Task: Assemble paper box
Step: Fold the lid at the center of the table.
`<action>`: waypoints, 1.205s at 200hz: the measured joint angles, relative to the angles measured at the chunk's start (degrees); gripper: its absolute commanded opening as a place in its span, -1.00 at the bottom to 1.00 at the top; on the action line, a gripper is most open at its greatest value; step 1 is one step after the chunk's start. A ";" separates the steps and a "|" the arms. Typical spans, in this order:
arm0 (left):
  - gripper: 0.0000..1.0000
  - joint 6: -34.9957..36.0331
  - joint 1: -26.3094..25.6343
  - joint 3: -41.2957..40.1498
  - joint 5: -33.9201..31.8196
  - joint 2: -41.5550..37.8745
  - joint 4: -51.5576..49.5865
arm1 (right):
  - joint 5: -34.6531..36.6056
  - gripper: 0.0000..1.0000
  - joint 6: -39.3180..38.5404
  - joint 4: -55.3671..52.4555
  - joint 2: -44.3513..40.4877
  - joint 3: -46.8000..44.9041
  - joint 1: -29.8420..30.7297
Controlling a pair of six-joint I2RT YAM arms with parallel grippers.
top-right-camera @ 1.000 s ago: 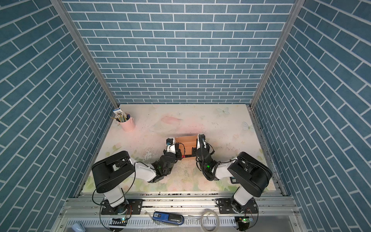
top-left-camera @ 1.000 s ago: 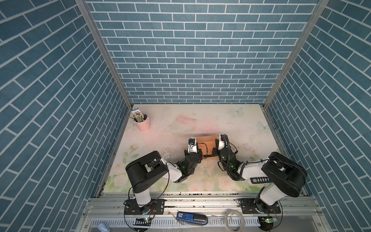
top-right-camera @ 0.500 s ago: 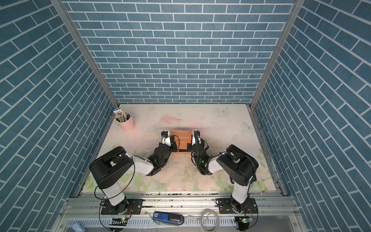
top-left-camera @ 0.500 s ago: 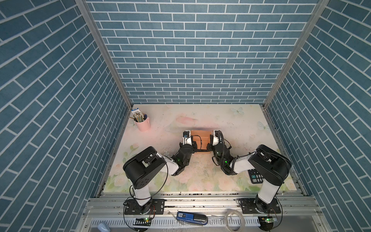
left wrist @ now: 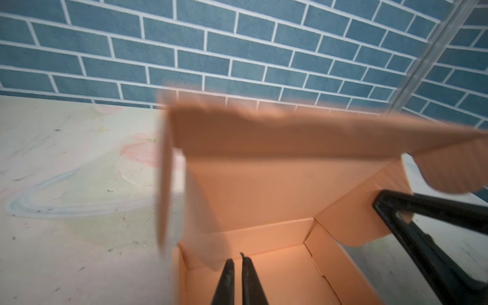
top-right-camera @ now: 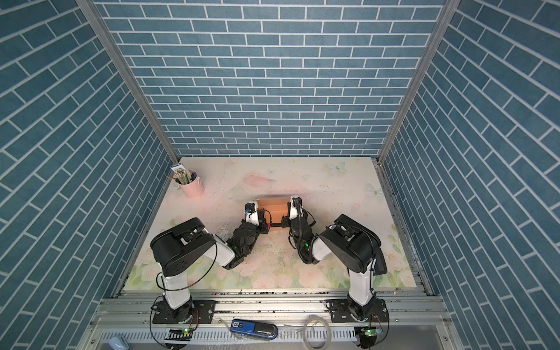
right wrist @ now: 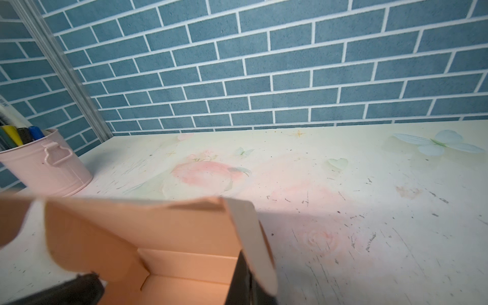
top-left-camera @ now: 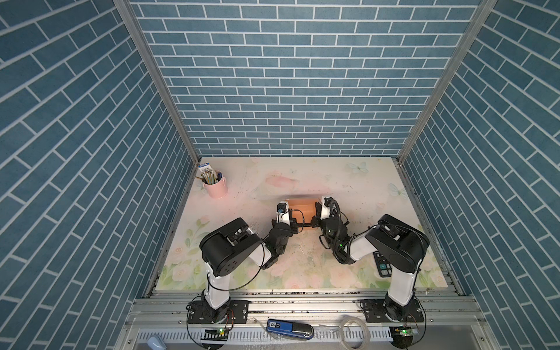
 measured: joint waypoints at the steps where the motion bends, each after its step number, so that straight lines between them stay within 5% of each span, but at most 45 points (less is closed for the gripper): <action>1: -0.78 -0.02 -0.07 0.00 0.04 0.00 0.02 | -0.11 -1.00 0.00 0.11 0.00 -0.09 0.04; 68: -0.75 -1.97 -1.42 -3.72 2.14 -2.01 -0.83 | -2.40 -1.00 0.02 4.87 -0.02 -3.85 1.31; 142: -0.30 -4.57 -1.42 -11.50 5.44 -19.23 -11.74 | -2.69 -1.00 0.02 5.86 -0.15 -4.83 1.44; 198: -0.46 -7.17 -1.29 -14.84 6.75 -38.36 -32.30 | -2.60 -1.00 0.00 5.73 -0.20 -4.83 1.46; 241: -0.55 -9.66 2.84 -13.60 8.28 -44.17 -46.40 | -2.60 -1.00 0.00 5.55 -0.28 -4.83 1.46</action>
